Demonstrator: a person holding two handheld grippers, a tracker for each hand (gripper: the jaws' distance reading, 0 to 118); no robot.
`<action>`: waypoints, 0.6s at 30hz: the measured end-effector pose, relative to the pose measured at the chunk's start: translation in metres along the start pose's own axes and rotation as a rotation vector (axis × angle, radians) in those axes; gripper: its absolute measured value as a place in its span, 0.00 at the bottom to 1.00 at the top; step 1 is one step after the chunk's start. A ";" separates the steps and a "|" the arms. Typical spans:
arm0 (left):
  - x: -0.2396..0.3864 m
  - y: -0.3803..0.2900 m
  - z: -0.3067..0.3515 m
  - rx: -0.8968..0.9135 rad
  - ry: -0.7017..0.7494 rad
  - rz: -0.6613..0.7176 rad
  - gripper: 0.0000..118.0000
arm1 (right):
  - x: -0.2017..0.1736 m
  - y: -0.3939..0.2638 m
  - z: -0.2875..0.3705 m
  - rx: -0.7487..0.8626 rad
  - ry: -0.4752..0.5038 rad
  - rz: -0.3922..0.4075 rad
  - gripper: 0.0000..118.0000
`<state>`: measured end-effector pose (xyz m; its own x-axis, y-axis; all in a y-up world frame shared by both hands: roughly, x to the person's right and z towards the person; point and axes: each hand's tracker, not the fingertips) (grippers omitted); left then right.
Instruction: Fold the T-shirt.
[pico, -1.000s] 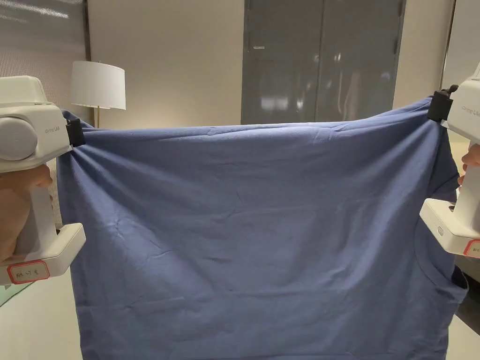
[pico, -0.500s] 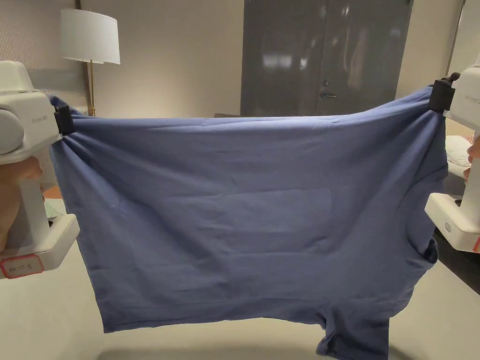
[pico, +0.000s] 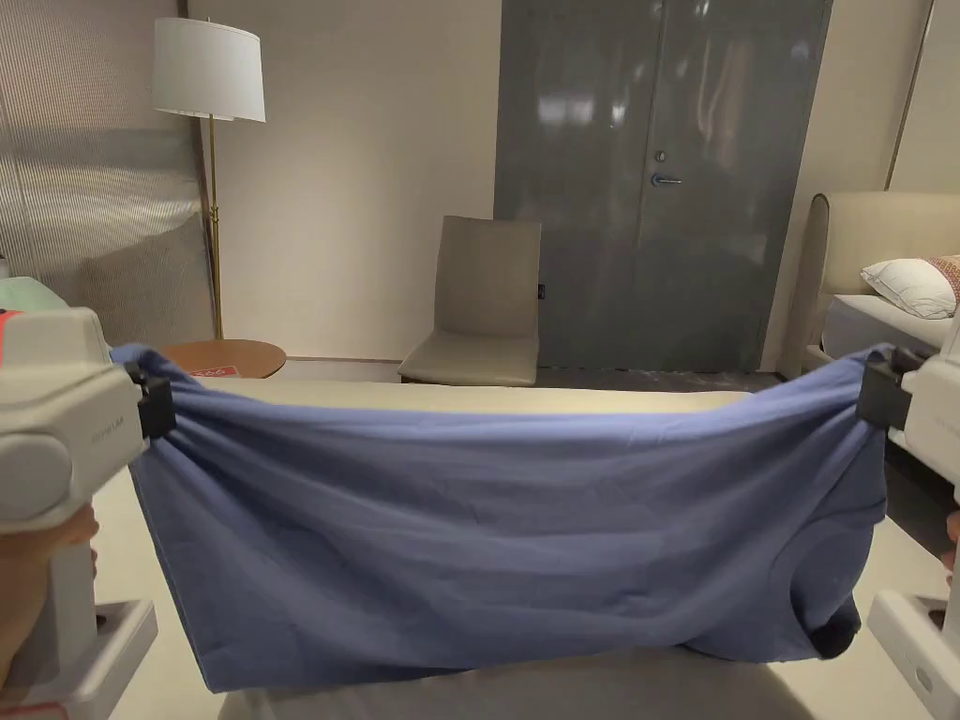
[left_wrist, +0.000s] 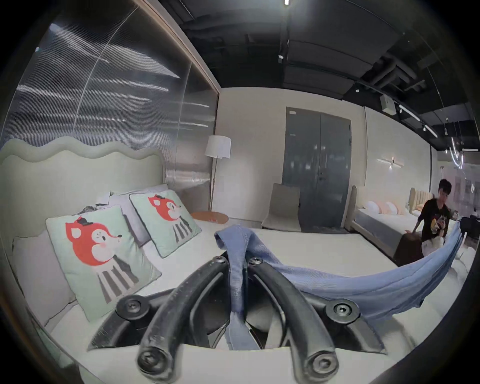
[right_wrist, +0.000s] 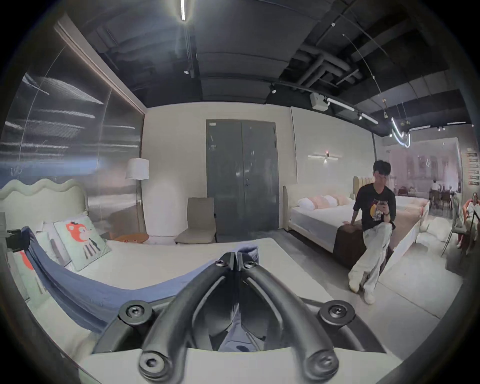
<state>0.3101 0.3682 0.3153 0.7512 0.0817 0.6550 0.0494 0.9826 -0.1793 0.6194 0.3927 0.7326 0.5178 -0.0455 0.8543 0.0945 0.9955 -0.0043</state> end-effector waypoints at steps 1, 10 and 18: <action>-0.003 -0.010 0.011 -0.023 -0.001 -0.008 0.00 | 0.004 -0.011 0.013 -0.014 0.009 -0.017 0.02; -0.033 -0.117 0.104 -0.226 -0.031 -0.031 0.00 | 0.032 -0.108 0.111 -0.209 0.020 0.039 0.02; -0.059 -0.200 0.164 -0.447 -0.019 -0.030 0.00 | 0.044 -0.186 0.187 -0.421 0.046 0.109 0.02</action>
<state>0.1483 0.1945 0.4330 0.7333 0.0612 0.6772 0.3538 0.8161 -0.4570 0.4658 0.2207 0.8680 0.5808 0.0448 0.8128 0.3707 0.8744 -0.3131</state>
